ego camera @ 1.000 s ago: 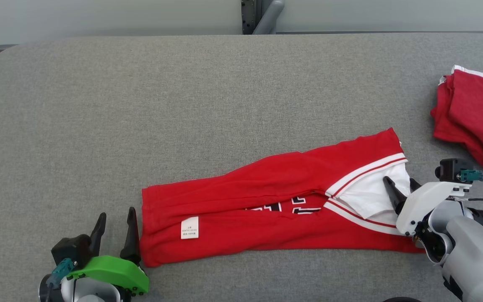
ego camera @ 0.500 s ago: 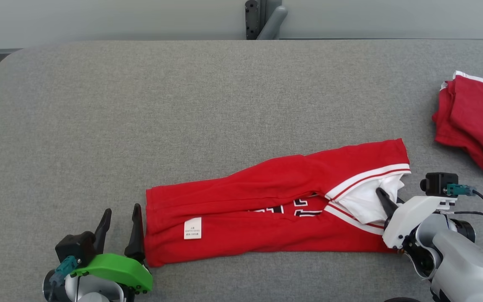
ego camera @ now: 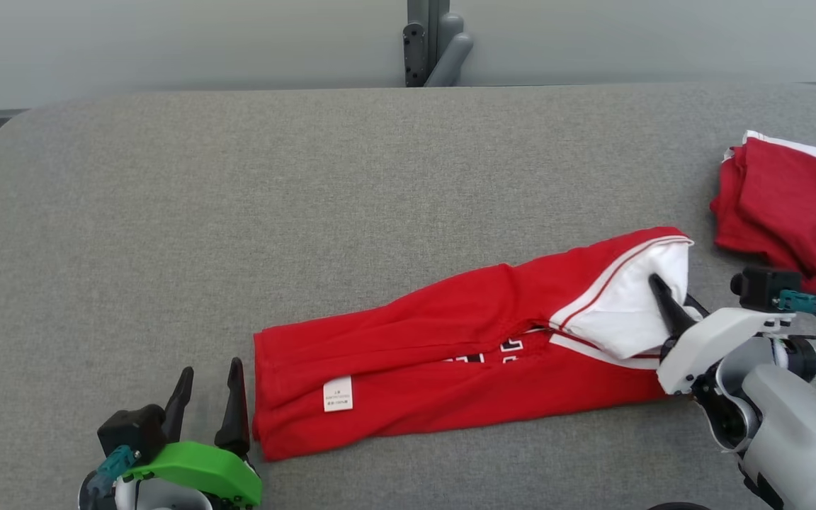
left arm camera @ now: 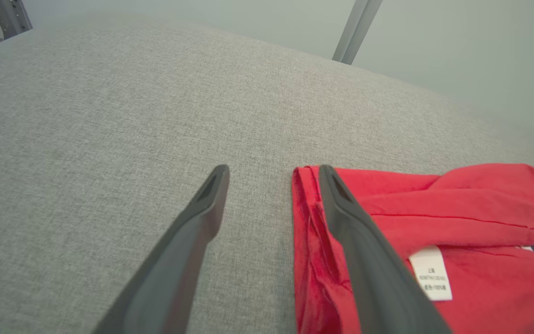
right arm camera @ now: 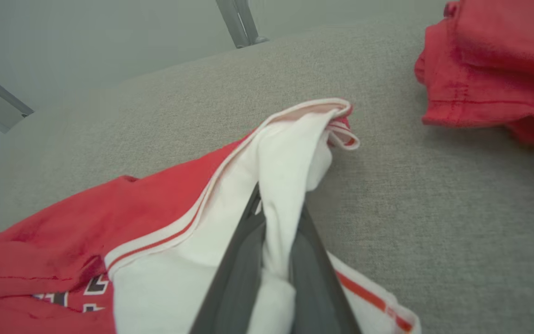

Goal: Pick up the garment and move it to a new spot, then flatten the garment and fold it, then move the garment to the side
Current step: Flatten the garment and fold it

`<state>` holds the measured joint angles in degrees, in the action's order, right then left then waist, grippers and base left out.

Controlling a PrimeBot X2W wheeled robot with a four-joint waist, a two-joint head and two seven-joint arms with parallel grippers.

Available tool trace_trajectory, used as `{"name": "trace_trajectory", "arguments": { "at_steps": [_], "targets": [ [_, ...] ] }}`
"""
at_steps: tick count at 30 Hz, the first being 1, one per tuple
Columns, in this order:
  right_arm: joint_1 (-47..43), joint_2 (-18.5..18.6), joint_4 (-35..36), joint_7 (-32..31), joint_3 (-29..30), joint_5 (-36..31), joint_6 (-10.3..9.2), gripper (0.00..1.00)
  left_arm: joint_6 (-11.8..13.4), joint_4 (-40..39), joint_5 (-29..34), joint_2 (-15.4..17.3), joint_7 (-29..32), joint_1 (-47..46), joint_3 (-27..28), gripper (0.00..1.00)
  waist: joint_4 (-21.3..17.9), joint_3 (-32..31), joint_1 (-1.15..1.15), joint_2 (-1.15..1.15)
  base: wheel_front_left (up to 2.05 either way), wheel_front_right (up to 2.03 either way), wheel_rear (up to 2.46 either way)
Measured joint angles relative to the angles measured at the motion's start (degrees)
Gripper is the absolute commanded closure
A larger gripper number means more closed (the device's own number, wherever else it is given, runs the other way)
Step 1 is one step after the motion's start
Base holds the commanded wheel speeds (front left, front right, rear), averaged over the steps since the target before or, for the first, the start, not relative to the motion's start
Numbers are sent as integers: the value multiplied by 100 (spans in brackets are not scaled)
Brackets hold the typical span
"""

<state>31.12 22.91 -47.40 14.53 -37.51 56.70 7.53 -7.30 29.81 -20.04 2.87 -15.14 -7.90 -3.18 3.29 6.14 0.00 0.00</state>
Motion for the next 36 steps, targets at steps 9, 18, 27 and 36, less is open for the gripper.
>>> {"name": "trace_trajectory", "arguments": {
  "at_steps": [9, 18, 27, 36],
  "targets": [
    [-86, -104, 1475, -143, -658, -224, -5, 100, -1, 87, -85, -2, 1, 76, -208, 0, -81, -284, 0, 0, 0, 0, 0],
    [-94, -603, 1967, -702, -1218, -358, -5, 100, -8, 32, -209, -4, 0, 52, -673, 0, 323, -312, 0, 0, 0, 0, 0],
    [342, -1302, 1171, -835, -1618, -561, -5, 100, -7, -13, -422, -2, 1, -69, -1235, 0, 1200, -131, 0, 0, 0, 0, 0],
    [651, -1617, 349, -628, -1779, -521, -5, 0, 88, -86, -611, 0, 1, -97, -1535, 0, 1909, 79, 0, 0, 0, 0, 0]
  ]
}}
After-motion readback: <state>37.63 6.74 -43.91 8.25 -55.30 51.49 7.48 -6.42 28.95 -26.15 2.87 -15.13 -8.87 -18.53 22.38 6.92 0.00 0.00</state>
